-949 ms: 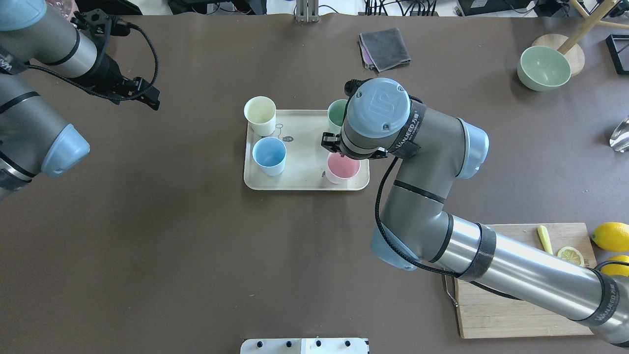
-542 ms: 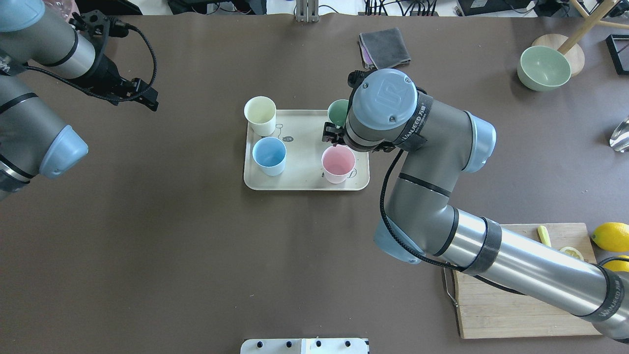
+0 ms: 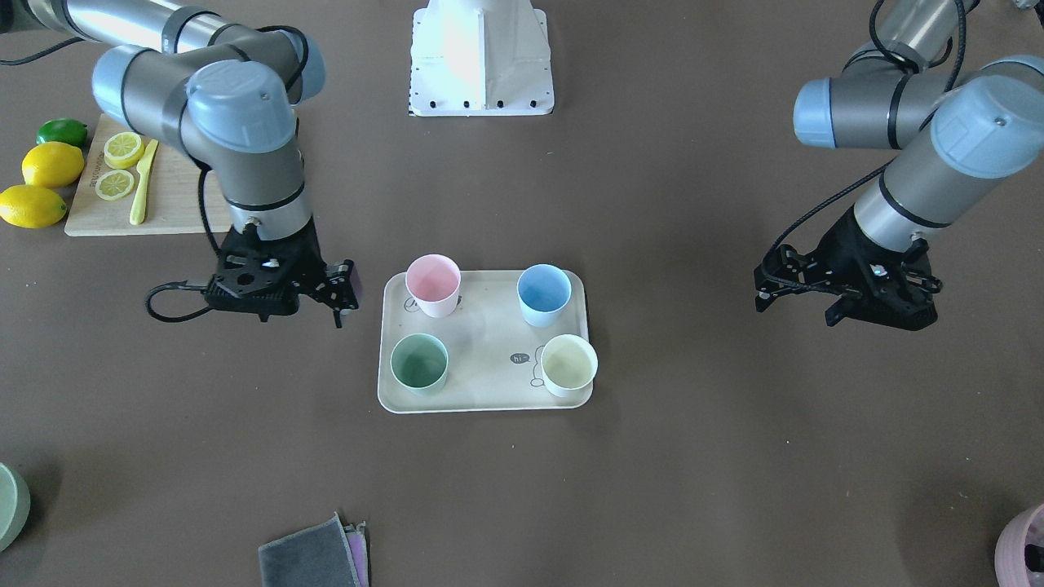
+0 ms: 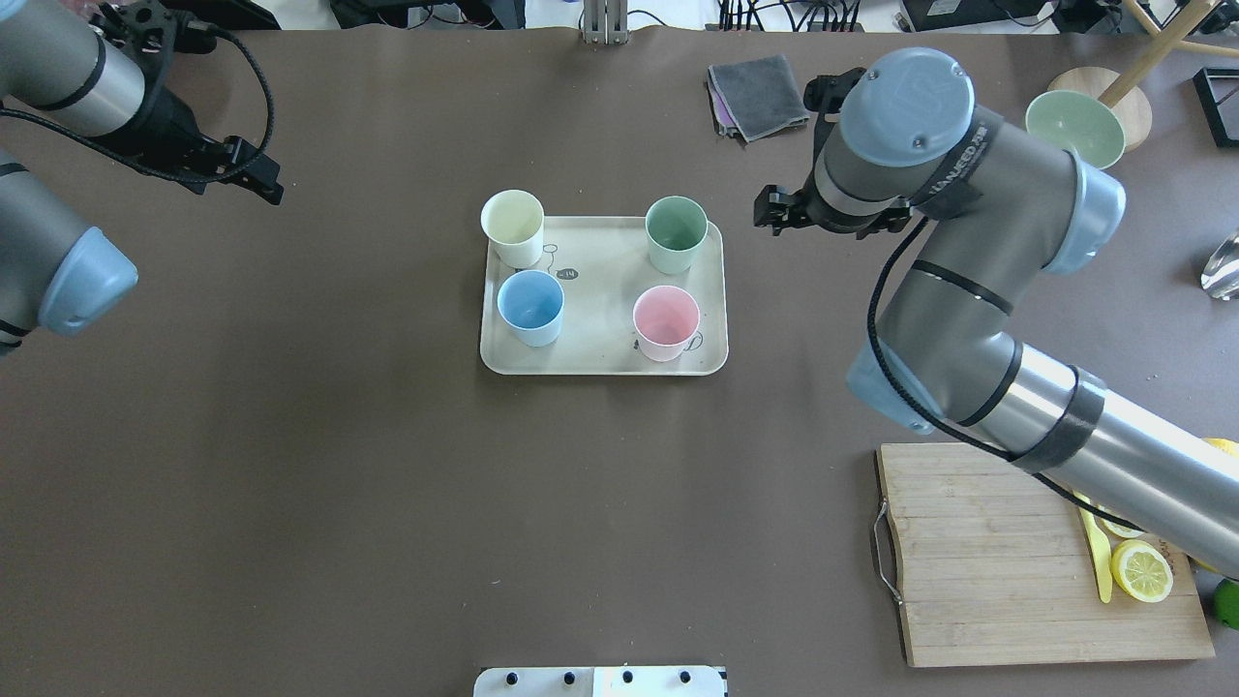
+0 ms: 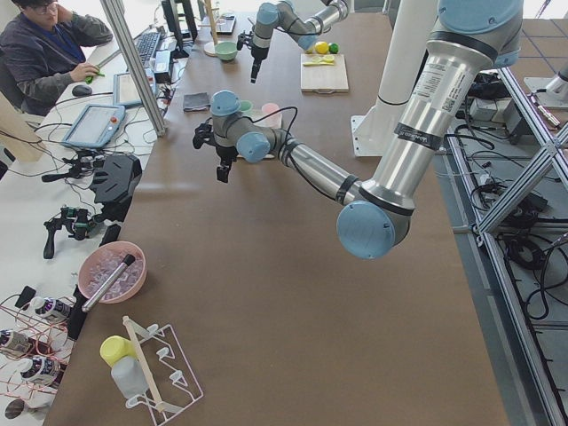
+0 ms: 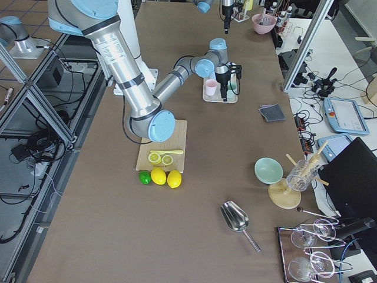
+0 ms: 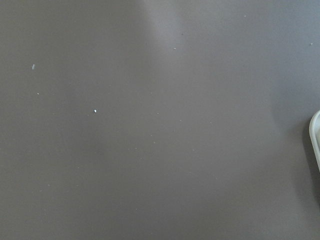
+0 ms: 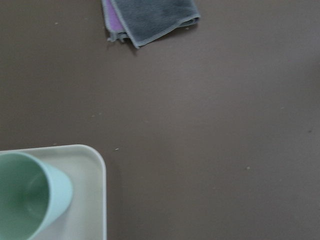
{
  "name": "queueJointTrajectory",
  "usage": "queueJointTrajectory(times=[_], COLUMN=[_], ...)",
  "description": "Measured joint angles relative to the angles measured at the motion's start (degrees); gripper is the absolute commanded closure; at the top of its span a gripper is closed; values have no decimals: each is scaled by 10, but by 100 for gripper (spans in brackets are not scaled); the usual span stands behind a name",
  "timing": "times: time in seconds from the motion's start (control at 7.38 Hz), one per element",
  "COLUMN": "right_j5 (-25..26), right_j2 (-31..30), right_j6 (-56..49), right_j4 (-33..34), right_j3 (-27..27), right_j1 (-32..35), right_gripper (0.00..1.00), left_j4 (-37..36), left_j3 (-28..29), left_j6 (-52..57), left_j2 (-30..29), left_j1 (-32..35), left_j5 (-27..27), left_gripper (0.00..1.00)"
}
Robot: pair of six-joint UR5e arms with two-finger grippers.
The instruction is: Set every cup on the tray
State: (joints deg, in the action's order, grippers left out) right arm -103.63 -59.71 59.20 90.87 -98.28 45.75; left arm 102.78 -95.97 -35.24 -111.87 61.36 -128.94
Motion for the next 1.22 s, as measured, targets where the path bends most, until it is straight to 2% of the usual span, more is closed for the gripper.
queueJointTrajectory(times=[0.14,0.27,0.54,0.81,0.95,1.22], right_j5=[-32,-89,-186,-222,-240,-264], right_j2=[-32,-59,-120,-199,-238,-307], right_j6=[-71,-152,-358,-574,-640,-663], right_j4=[8,22,63,82,83,80], right_j3=[-7,-10,-8,13,28,44], right_j1=[55,122,255,368,405,434], right_gripper=[0,0,0,0,0,0], left_j4=[-8,-29,-116,-166,-171,-161], left_j3=[1,2,9,54,80,103], left_j6=[54,124,270,402,436,455], left_j2=[20,40,57,61,68,117], left_j1=[39,80,158,231,247,256], left_j5=[-28,-43,-48,-48,-49,-51], left_gripper=[2,2,2,2,2,2])
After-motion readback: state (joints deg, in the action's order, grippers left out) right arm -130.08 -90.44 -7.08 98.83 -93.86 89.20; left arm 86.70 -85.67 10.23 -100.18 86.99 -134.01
